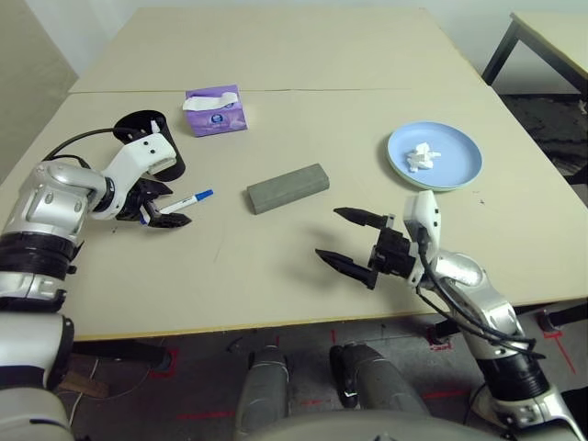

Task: Organize and tidy the items on the table.

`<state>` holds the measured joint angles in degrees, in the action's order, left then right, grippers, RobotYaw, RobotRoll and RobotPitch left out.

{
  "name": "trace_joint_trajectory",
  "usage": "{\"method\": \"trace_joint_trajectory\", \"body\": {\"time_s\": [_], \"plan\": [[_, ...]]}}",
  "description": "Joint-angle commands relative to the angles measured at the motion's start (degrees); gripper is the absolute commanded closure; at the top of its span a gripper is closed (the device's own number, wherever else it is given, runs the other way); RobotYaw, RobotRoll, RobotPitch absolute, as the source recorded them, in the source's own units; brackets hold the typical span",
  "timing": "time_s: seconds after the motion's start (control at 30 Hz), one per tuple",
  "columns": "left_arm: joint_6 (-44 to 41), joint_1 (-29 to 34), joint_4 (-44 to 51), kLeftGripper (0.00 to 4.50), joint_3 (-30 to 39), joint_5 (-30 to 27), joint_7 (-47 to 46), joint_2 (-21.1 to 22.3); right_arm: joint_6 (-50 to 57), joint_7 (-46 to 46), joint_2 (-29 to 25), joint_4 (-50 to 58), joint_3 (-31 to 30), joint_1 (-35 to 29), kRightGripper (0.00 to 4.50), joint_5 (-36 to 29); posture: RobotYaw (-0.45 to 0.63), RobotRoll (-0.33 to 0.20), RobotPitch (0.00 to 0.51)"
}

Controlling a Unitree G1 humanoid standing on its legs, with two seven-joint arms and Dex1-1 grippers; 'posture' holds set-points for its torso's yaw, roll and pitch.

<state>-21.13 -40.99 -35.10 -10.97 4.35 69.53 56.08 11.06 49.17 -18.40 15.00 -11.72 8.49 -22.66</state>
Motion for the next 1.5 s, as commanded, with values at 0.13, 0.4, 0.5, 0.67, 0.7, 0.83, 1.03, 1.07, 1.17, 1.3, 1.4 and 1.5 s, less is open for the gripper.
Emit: {"method": "trace_joint_trajectory", "body": {"time_s": [0.13, 0.4, 0.5, 0.67, 0.7, 0.83, 1.03, 1.07, 1.17, 1.3, 1.4, 1.5], "plan": [[1.91, -0.37, -2.52, 0.01, -0.32, 1.23, -0.90, -1.87, 0.78, -0.24, -0.37, 1.17, -0.44, -0.36, 0.00, -0.22, -0.10, 0.000, 0.139], [5.04, -0.53, -6.06, 0.01, -0.03, 1.61, -2.60, -3.04, 1.41, -0.46, -0.31, 1.74, -0.32, 0.11, 0.00, -0.54, -0.10, 0.000, 0.137], [6.13, -0.54, -7.14, 0.01, 0.07, 1.91, -2.91, -3.36, 1.60, -0.72, -0.16, 2.10, -0.47, 0.02, 0.00, -0.56, -0.09, 0.000, 0.135], [7.18, -0.95, -8.66, 0.19, 0.38, 2.04, -2.93, -3.94, 1.83, -1.15, 0.11, 2.52, -0.72, -0.01, 0.00, -0.55, -0.09, 0.000, 0.139], [7.30, -1.03, -8.90, 0.41, 0.40, 2.04, -2.75, -4.03, 1.89, -1.23, 0.16, 2.58, -0.74, 0.00, 0.00, -0.55, -0.09, 0.000, 0.138], [7.80, -1.34, -9.67, 1.55, 0.49, 2.17, -2.48, -4.35, 2.00, -1.48, 0.33, 2.73, -0.89, -0.03, 0.00, -0.52, -0.09, 0.000, 0.141], [8.29, -1.37, -10.10, 3.53, 0.69, 2.23, -2.58, -4.70, 2.04, -1.75, 0.62, 2.74, -1.23, -0.05, 0.00, -0.41, -0.09, 0.000, 0.142], [8.33, -1.42, -10.16, 3.87, 0.69, 2.27, -2.56, -4.77, 2.07, -1.75, 0.62, 2.67, -1.23, 0.03, 0.00, -0.44, -0.09, 0.000, 0.144], [8.18, -0.58, -9.68, 4.24, 0.59, 2.13, -2.03, -5.05, 2.01, -1.65, 0.66, 2.37, -1.33, 0.15, 0.00, -0.44, -0.09, 0.000, 0.145], [7.89, 1.11, -8.33, 4.24, 0.52, 1.95, -1.15, -4.89, 1.99, -1.59, 0.75, 2.04, -1.34, 0.35, 0.00, -0.48, -0.09, 0.000, 0.144], [7.15, 2.64, -6.29, 4.24, 0.88, 1.62, -0.31, -4.52, 1.86, -1.48, 0.81, 1.69, -1.38, 0.45, 0.00, -0.41, -0.08, 0.000, 0.142], [7.85, 5.16, -2.13, 4.24, 1.17, 0.22, 3.30, -3.43, 1.63, -1.36, 0.93, 1.24, -1.55, 0.46, 0.00, -0.23, -0.08, 0.000, 0.141]]}}
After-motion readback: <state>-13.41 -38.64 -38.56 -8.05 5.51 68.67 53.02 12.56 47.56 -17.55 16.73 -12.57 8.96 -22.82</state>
